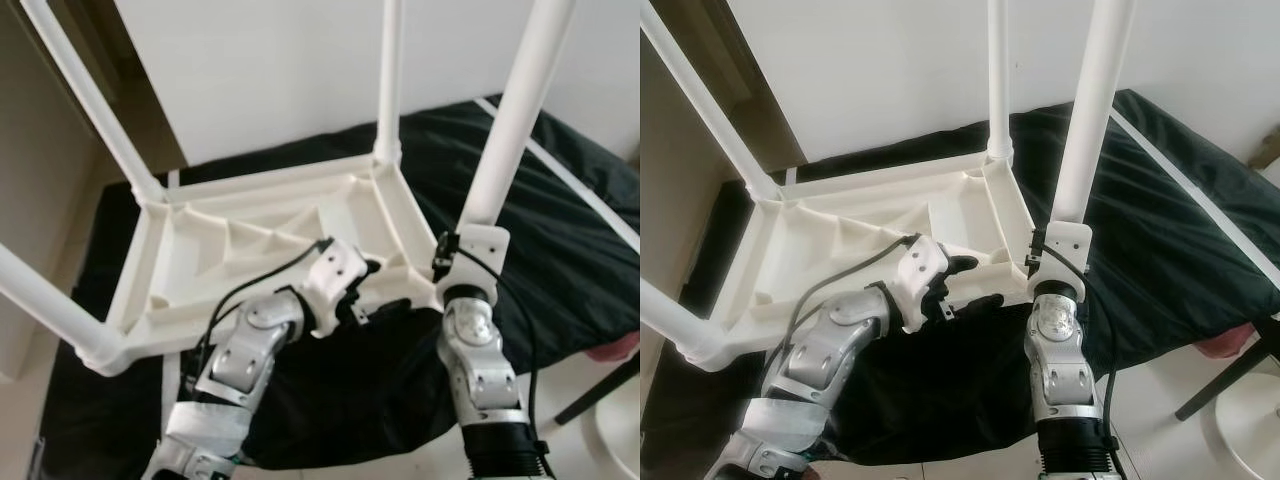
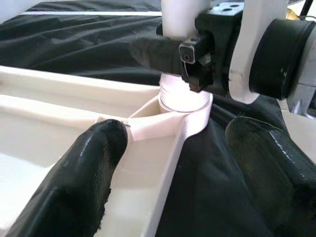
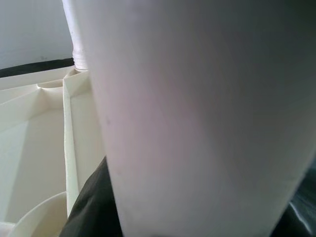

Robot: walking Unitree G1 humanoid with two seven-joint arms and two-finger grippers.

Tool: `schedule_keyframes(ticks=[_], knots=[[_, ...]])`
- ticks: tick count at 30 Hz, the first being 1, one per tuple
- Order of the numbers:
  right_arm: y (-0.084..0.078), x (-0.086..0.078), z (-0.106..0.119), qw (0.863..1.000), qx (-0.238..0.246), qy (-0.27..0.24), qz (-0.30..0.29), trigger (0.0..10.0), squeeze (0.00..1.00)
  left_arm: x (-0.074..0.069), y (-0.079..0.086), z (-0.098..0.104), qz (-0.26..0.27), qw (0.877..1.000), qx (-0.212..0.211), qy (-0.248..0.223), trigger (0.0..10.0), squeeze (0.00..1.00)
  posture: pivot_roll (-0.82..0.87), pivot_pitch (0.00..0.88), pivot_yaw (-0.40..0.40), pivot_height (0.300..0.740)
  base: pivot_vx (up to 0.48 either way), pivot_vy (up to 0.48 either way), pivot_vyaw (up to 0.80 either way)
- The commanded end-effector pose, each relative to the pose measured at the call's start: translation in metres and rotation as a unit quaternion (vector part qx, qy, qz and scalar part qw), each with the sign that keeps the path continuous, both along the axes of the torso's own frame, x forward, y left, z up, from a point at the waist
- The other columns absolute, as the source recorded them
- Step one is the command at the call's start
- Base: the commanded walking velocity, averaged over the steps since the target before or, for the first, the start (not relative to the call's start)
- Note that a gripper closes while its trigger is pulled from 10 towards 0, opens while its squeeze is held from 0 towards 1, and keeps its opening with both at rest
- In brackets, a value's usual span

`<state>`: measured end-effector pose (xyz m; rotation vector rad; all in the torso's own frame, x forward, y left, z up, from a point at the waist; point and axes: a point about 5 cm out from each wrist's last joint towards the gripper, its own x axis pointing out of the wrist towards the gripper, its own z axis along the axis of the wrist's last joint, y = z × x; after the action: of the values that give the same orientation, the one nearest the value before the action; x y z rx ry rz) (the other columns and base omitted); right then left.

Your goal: Building children table

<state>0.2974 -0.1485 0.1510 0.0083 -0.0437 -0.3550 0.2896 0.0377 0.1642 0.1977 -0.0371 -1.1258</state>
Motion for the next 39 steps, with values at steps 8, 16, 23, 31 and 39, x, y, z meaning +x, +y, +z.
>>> schedule_keyframes(ticks=[8,16,23,31,39], knots=[[-0.007,-0.007,-0.01,0.999,0.028,0.016,-0.024,10.0,1.0,0.001,0.004,-0.003,0.0,1.0,0.01,0.006,10.0,0.0,-0.06,0.0,0.14,0.74,0.0,0.0,0.0],[-0.01,-0.011,-0.002,0.999,0.032,-0.017,0.009,10.0,1.0,0.0,0.004,-0.005,-0.005,1.0,0.014,0.008,10.0,0.0,-0.07,0.0,0.141,0.74,0.0,0.0,0.0],[-0.027,-0.017,-0.002,0.999,0.017,-0.034,0.037,10.0,1.0,0.0,0.003,-0.005,-0.008,1.0,0.015,0.008,10.0,0.0,-0.07,0.0,0.141,0.74,0.0,0.0,0.0],[-0.047,-0.015,-0.007,0.987,-0.01,-0.028,0.157,10.0,0.46,0.001,0.002,-0.004,-0.019,1.0,0.019,0.005,10.0,0.0,-0.08,0.0,0.155,0.74,0.0,0.0,0.0],[-0.054,0.0,-0.011,0.955,-0.052,0.0,0.291,10.0,0.0,0.0,0.0,-0.003,-0.026,0.999,0.021,0.002,10.0,0.0,-0.08,0.0,0.154,0.74,0.0,0.0,0.0]])
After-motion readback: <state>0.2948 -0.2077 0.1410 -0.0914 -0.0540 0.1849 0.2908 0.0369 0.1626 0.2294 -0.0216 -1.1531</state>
